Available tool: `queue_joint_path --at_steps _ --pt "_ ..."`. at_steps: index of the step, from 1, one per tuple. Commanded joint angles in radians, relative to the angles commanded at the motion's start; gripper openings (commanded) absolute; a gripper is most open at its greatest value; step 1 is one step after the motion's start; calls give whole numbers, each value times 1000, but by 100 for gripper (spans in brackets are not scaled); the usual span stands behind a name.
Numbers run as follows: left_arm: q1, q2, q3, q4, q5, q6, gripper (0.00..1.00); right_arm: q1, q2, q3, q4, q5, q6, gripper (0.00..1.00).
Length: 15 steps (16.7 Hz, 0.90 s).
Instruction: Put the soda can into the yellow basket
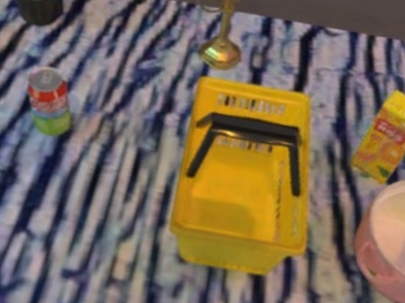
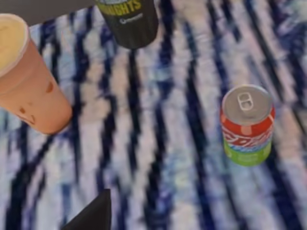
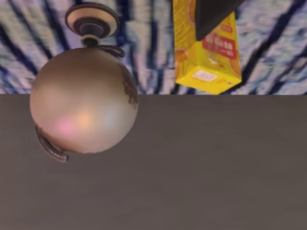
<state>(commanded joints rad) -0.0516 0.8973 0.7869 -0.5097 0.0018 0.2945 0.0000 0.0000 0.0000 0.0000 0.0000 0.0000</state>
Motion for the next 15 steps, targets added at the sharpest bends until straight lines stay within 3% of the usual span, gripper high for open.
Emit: queue_joint_path --at_steps 9,15 --pt "-47 1003 771 -510 0 281 100 0 0 0 0 0 0 100" --pt "-64 1350 1105 -691 2 393 100 0 0 0 0 0 0 100"
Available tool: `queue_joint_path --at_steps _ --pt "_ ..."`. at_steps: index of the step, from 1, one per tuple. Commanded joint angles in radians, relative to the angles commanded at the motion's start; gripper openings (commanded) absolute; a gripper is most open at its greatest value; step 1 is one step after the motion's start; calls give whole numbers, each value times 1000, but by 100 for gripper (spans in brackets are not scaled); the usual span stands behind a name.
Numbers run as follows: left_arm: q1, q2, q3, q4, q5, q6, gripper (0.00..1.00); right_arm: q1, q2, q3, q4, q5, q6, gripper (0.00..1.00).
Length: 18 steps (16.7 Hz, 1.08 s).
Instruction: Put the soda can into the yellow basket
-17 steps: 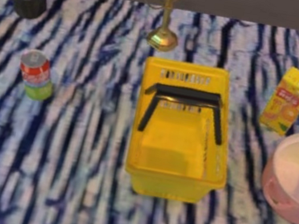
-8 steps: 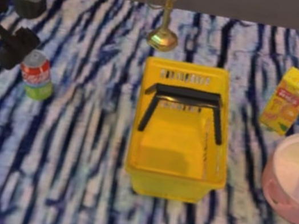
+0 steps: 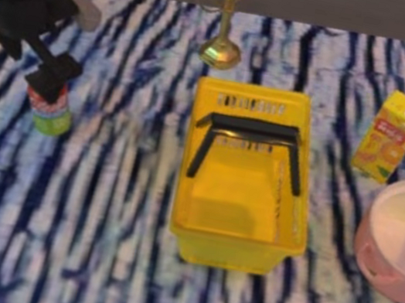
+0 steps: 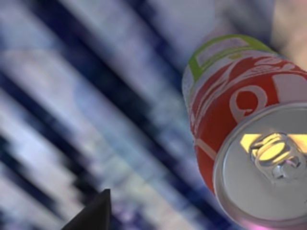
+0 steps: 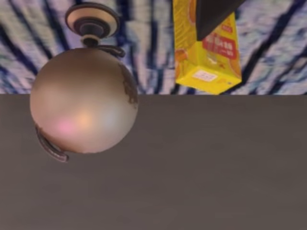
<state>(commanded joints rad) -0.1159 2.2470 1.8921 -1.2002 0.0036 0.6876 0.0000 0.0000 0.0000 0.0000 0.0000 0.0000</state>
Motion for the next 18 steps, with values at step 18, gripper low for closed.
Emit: queue_joint_path --at_steps 18 --pt "-2 89 -73 145 1 19 100 0 0 0 0 0 0 100"
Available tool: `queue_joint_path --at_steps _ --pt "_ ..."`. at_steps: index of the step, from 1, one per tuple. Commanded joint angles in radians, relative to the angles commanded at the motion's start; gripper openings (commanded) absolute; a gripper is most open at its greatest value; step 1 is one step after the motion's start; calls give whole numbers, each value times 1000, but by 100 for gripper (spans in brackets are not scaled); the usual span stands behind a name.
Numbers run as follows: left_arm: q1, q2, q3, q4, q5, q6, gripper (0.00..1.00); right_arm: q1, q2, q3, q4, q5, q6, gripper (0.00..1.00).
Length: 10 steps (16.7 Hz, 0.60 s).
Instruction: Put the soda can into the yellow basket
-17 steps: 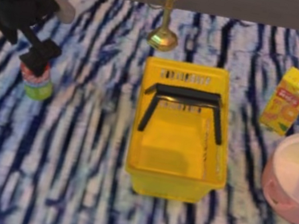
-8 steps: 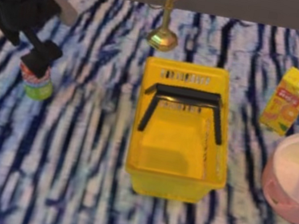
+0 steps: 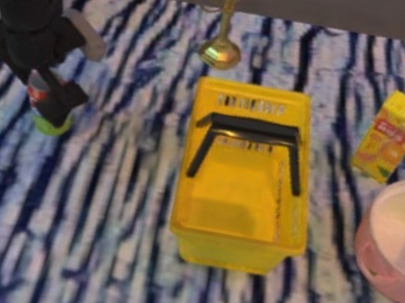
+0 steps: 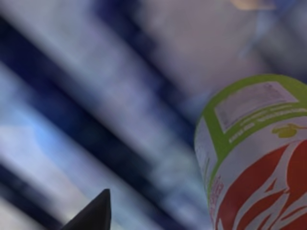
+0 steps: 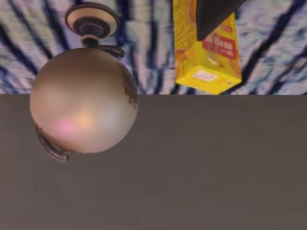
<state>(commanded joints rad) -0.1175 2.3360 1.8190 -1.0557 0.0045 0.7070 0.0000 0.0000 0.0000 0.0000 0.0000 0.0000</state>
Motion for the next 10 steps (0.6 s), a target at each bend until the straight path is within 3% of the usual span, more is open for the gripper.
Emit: queue_joint_path --at_steps 2,10 --pt "0 0 0 0 0 0 100 0 0 0 0 0 0 100" --pt "0 0 0 0 0 0 40 0 0 0 0 0 0 100"
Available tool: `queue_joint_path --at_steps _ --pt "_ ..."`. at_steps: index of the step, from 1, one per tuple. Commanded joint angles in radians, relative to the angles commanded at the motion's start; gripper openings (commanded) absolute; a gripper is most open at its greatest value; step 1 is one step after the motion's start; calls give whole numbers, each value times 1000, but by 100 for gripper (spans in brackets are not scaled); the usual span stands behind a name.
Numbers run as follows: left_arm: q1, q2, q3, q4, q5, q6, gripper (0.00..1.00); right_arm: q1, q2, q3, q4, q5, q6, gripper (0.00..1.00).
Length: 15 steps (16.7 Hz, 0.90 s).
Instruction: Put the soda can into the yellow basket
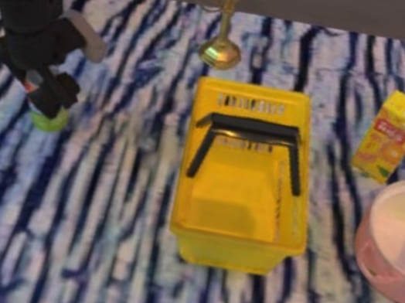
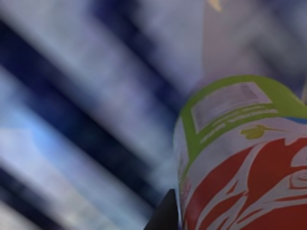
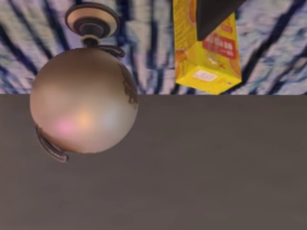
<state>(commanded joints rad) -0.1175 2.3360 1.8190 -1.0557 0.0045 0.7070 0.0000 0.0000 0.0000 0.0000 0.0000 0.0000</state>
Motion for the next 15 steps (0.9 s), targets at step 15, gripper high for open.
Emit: queue_joint_path --at_steps 15 --pt "2 -2 -1 0 0 1 0 0 0 0 0 0 0 100"
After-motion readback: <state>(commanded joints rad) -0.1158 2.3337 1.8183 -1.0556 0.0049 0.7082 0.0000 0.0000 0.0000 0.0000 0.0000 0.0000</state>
